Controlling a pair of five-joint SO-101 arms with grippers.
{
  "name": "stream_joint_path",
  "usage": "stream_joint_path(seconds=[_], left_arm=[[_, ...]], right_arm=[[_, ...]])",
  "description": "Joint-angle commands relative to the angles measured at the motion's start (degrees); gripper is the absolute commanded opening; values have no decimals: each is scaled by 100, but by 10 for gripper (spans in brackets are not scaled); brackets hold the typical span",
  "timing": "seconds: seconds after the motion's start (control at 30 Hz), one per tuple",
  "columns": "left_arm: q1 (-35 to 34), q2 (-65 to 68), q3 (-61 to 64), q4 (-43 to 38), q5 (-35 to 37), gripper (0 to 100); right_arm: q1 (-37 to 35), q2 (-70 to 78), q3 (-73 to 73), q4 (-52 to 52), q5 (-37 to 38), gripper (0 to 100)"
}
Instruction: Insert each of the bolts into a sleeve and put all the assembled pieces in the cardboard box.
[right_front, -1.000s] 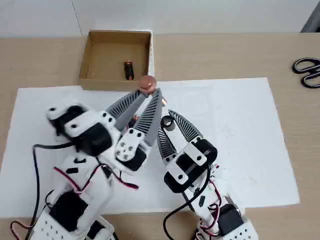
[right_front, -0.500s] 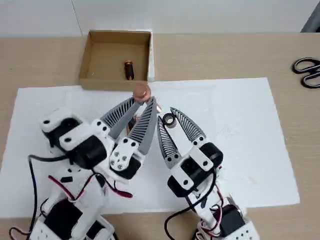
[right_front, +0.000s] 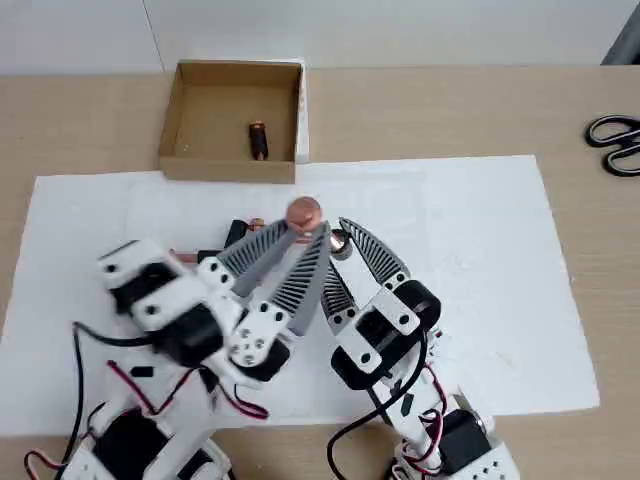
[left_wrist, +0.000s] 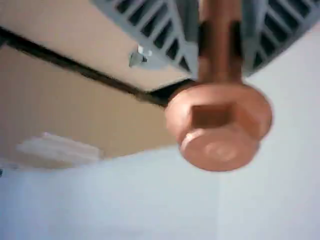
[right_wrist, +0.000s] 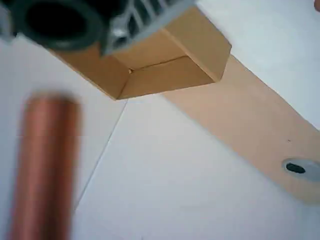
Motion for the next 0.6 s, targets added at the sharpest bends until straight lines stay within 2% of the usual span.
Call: stream_joint_path(seconds=[0.0,0.3,0.43,0.57], left_arm=[[44,-44,31,-35,-255,6],[18,-44,31,-53,-299,6],[26,-44,57,-325,-747,6],[26,-44,75,-369,-835,6]], right_arm=[[-22,-22,-352,-22,62,4],[-22,-22,-325,-22,62,4],[-31,-22,-325,-13,53,4],[-31,-22,-325,-13,44,4]])
